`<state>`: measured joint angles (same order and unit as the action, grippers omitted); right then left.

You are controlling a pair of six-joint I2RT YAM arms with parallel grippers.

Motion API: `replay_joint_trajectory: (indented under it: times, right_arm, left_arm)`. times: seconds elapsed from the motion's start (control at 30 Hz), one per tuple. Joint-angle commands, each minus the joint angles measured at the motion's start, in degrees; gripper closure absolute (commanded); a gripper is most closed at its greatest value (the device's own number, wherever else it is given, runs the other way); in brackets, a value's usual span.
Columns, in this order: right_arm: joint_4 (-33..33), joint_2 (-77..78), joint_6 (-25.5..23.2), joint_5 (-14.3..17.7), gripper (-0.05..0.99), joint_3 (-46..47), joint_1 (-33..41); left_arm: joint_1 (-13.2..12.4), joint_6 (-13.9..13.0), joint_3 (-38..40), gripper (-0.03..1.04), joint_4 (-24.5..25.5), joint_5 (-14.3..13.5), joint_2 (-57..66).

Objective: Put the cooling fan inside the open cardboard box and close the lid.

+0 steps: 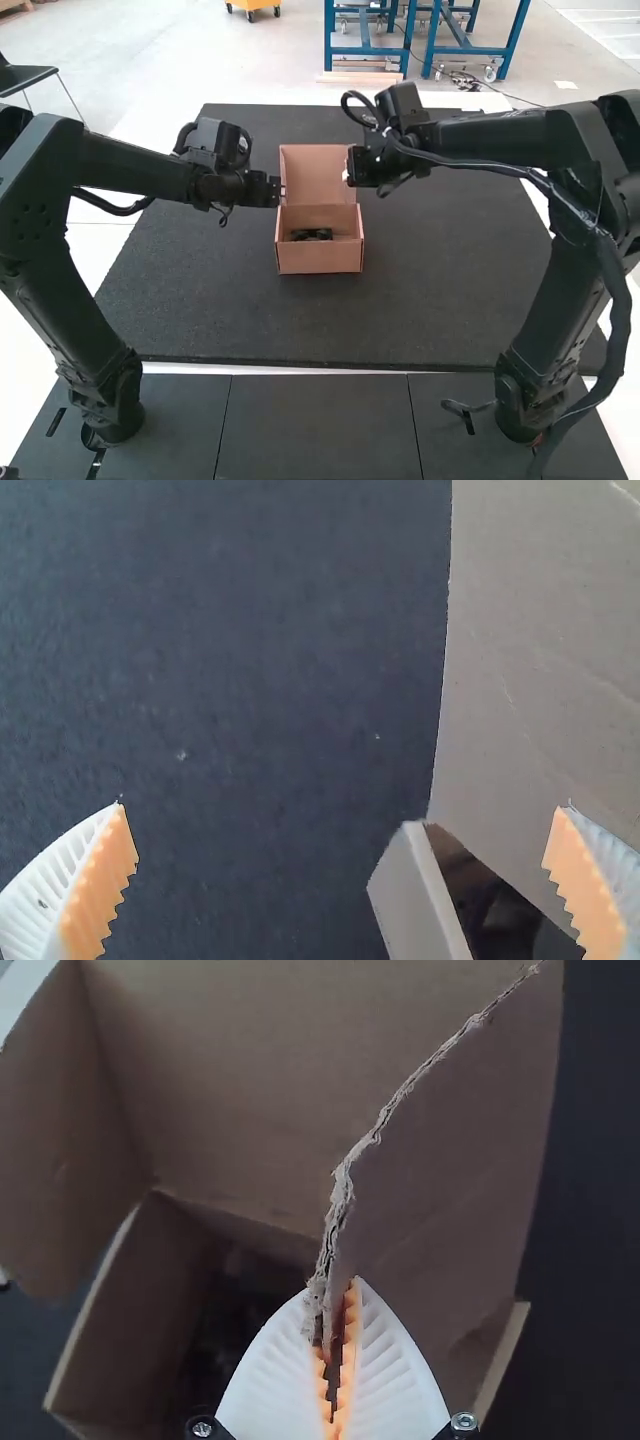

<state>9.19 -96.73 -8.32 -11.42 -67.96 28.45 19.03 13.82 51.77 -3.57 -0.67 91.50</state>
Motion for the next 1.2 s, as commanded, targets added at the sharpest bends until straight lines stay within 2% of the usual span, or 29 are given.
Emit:
replay_joint_trajectory:
  times: [0.0,0.53,1.17]
  right_arm:
    - [1.9,-1.3,0.8,-1.4,0.95,0.6,1.2]
    - [5.9,-1.1,2.7,-1.5,0.95,0.6,1.2]
    - [14.6,1.5,6.2,-1.9,0.95,0.4,4.2]
  left_arm:
    - [0.5,0.3,1.8,0.05,0.1,1.0,-1.2]
    - [0.5,0.2,1.9,0.05,2.5,1.1,-2.2]
    - [0.5,-1.7,0.2,0.05,9.6,1.4,-8.0]
